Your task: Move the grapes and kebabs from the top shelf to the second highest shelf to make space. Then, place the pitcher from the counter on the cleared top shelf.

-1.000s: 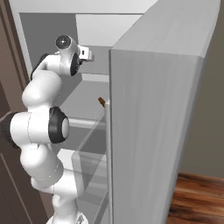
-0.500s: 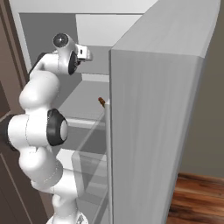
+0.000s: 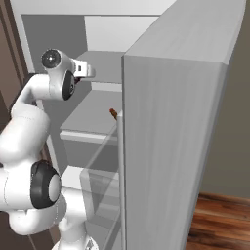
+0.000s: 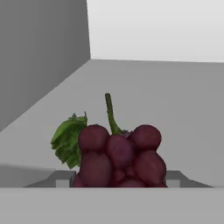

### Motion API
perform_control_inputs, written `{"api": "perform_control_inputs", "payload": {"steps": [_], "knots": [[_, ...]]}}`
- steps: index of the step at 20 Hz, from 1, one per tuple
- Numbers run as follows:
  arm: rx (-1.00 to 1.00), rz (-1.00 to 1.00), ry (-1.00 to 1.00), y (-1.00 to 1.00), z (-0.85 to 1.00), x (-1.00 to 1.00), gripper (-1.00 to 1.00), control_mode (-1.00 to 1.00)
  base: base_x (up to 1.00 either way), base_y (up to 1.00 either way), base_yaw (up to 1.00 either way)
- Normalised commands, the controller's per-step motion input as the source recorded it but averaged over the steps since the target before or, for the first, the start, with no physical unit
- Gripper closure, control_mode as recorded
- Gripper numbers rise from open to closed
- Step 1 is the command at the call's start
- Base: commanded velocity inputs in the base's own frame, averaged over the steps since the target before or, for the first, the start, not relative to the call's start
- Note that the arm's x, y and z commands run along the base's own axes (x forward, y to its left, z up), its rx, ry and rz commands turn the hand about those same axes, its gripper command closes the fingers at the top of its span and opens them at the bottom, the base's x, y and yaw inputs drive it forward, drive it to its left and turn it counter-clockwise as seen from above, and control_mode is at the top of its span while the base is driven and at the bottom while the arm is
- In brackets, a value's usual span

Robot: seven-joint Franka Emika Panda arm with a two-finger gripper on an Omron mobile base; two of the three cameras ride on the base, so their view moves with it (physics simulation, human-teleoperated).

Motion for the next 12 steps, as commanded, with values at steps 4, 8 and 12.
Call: {"api": "perform_control_inputs", "payload": {"steps": [4,8,12], "knots": [[0.0,0.0,0.0,-0.09,0.07,-1.0,1.0,-1.0,0.0,0.0,0.0],[0.0,0.0,0.0,-0.23,-0.03,-1.0,1.0,-1.0,0.0,0.0,0.0],[-0.05,0.0,0.08,-0.36,-0.65,-0.91,1.0,-1.0,0.0,0.0,0.0]]}}
